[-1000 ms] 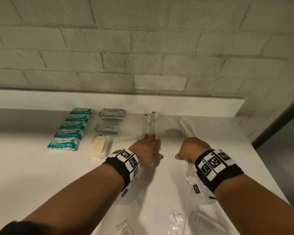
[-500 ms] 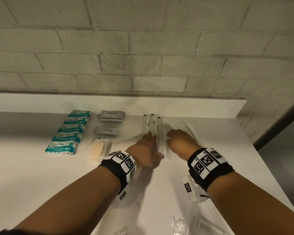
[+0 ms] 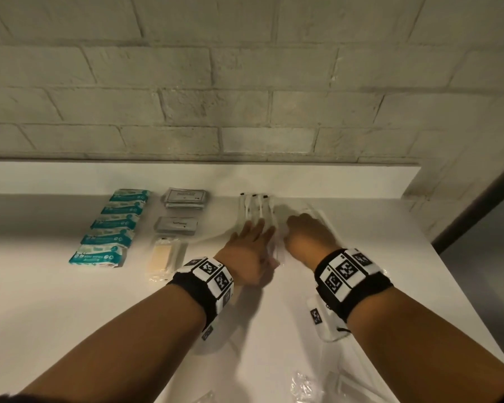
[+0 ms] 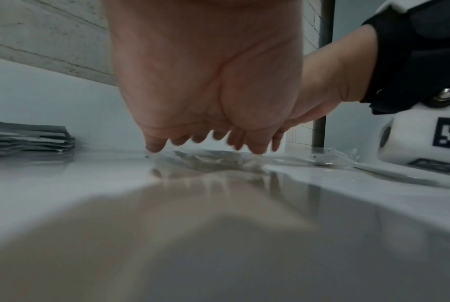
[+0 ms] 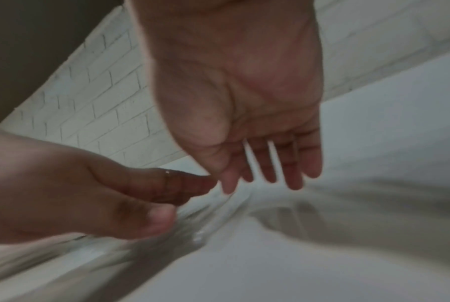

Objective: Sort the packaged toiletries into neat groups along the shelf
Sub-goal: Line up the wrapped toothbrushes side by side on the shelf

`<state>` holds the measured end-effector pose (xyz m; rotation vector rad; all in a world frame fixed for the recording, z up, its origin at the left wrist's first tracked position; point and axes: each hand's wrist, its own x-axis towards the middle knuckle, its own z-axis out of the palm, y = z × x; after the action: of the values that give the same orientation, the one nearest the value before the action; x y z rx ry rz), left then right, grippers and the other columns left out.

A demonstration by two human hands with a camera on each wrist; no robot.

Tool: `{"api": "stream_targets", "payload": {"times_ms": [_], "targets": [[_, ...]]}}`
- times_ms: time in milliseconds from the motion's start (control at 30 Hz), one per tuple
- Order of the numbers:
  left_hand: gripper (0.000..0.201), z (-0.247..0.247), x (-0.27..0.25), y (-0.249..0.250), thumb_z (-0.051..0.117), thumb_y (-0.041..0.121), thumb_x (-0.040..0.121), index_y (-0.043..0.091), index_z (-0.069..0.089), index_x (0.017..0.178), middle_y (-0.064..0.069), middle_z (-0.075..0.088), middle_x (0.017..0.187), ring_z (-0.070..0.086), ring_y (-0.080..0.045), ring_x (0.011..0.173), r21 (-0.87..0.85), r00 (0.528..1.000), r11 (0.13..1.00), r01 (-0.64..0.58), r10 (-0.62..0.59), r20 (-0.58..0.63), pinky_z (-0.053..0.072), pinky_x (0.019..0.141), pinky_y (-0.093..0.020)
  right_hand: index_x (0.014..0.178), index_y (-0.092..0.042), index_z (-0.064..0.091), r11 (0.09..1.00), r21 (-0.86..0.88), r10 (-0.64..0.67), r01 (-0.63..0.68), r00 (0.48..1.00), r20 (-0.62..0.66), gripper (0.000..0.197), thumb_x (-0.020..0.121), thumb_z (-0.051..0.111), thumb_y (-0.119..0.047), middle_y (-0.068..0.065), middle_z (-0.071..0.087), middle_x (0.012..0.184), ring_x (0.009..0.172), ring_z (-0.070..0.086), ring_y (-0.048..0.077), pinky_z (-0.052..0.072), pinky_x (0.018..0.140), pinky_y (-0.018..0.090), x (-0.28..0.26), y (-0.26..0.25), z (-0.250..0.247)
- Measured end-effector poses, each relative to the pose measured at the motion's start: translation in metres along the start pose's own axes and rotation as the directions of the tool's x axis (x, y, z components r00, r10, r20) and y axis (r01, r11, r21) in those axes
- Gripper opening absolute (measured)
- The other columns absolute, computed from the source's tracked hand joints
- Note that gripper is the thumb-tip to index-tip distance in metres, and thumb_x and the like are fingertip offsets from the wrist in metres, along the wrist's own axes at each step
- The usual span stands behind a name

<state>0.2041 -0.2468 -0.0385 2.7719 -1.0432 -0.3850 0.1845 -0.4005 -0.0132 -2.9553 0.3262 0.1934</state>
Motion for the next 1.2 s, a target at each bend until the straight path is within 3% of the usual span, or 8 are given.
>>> {"api": "stream_targets", "payload": {"times_ms": [133, 233, 367, 500, 633, 700, 833, 1200], "targets": [[0.068, 0.003, 0.006, 0.004, 0.032, 0.054, 0.097, 0.030, 0.003, 0.153, 0.002, -0.006, 0.162, -0.006, -0.030, 0.148, 0.064, 0.988, 0.993, -0.098, 0.090, 0.125, 0.005, 0.117, -0.051, 0.128, -0.012, 0.052, 0.949, 0.019, 0.313, -0.313, 0.950, 0.021, 0.039, 0.090, 0.044, -0.013, 0.011, 0.060, 0.124, 0.115, 0.057, 0.031, 0.047, 0.088, 0.036, -0.006, 0.025, -0.008], [0.067, 0.003, 0.007, 0.005, 0.030, 0.054, 0.097, 0.029, 0.005, 0.154, 0.002, -0.006, 0.162, -0.007, -0.030, 0.148, 0.057, 0.979, 0.995, -0.078, 0.066, 0.194, 0.003, 0.118, -0.050, 0.128, -0.009, 0.053, 0.940, 0.077, 0.326, -0.334, 0.941, 0.095, 0.037, 0.091, 0.045, -0.011, 0.013, 0.060, 0.125, 0.114, 0.058, 0.031, 0.047, 0.091, 0.036, -0.006, 0.031, -0.003], [0.067, 0.000, 0.006, 0.006, 0.028, 0.055, 0.098, 0.029, 0.003, 0.154, 0.003, -0.010, 0.162, -0.010, -0.029, 0.148, 0.053, 0.973, 0.996, -0.066, 0.052, 0.224, 0.000, 0.118, -0.048, 0.121, -0.007, 0.060, 0.984, 0.062, 0.151, -0.166, 0.969, 0.197, 0.033, 0.091, 0.046, -0.007, 0.012, 0.062, 0.122, 0.110, 0.060, 0.030, 0.048, 0.090, 0.032, -0.001, 0.026, -0.011], [0.067, -0.004, 0.006, 0.009, 0.027, 0.054, 0.098, 0.027, 0.003, 0.154, 0.002, -0.010, 0.162, -0.011, -0.028, 0.148, 0.071, 0.967, 0.996, -0.059, 0.039, 0.252, 0.000, 0.119, -0.048, 0.117, -0.023, 0.062, 0.987, 0.020, -0.158, 0.162, 0.980, -0.123, 0.038, 0.087, 0.046, -0.006, 0.004, 0.058, 0.117, 0.111, 0.054, 0.026, 0.043, 0.090, 0.035, -0.002, 0.016, -0.048], [0.065, -0.004, 0.006, 0.010, 0.029, 0.054, 0.098, 0.026, 0.010, 0.154, 0.001, -0.005, 0.162, -0.011, -0.028, 0.148, 0.057, 0.967, 0.997, -0.050, 0.034, 0.251, 0.000, 0.119, -0.048, 0.139, -0.028, 0.049, 0.922, -0.175, -0.354, 0.345, 0.935, -0.025, 0.055, 0.091, 0.040, -0.001, -0.003, 0.037, 0.152, 0.142, 0.029, 0.020, 0.025, 0.113, 0.036, -0.014, 0.022, -0.049], [0.067, -0.004, 0.005, 0.009, 0.030, 0.053, 0.098, 0.029, 0.002, 0.154, 0.003, -0.011, 0.162, -0.012, -0.028, 0.148, 0.048, 0.967, 0.998, -0.051, 0.037, 0.251, -0.001, 0.120, -0.047, 0.150, -0.025, 0.031, 0.932, -0.179, -0.297, 0.316, 0.947, 0.124, 0.060, 0.094, 0.035, -0.002, -0.005, 0.017, 0.161, 0.148, 0.015, 0.019, 0.016, 0.119, 0.040, -0.021, 0.032, -0.037], [0.067, 0.001, 0.008, 0.006, 0.030, 0.052, 0.098, 0.029, 0.001, 0.154, 0.003, -0.011, 0.162, -0.010, -0.028, 0.148, 0.071, 0.972, 0.996, -0.053, 0.035, 0.234, 0.000, 0.119, -0.048, 0.152, -0.025, 0.023, 0.986, -0.035, -0.155, 0.166, 0.965, 0.213, 0.061, 0.096, 0.036, -0.005, -0.005, 0.010, 0.162, 0.144, 0.027, 0.018, 0.027, 0.113, 0.030, -0.026, 0.038, -0.024], [0.066, 0.000, 0.006, 0.009, 0.031, 0.048, 0.099, 0.027, 0.001, 0.154, 0.001, -0.010, 0.162, -0.010, -0.030, 0.148, 0.077, 0.974, 0.994, -0.073, 0.054, 0.221, 0.001, 0.118, -0.050, 0.129, -0.009, 0.055, 0.991, -0.133, 0.012, 0.019, 0.973, 0.230, 0.039, 0.093, 0.041, -0.011, 0.012, 0.045, 0.131, 0.113, 0.056, 0.034, 0.045, 0.082, 0.034, -0.009, 0.009, 0.000]]}}
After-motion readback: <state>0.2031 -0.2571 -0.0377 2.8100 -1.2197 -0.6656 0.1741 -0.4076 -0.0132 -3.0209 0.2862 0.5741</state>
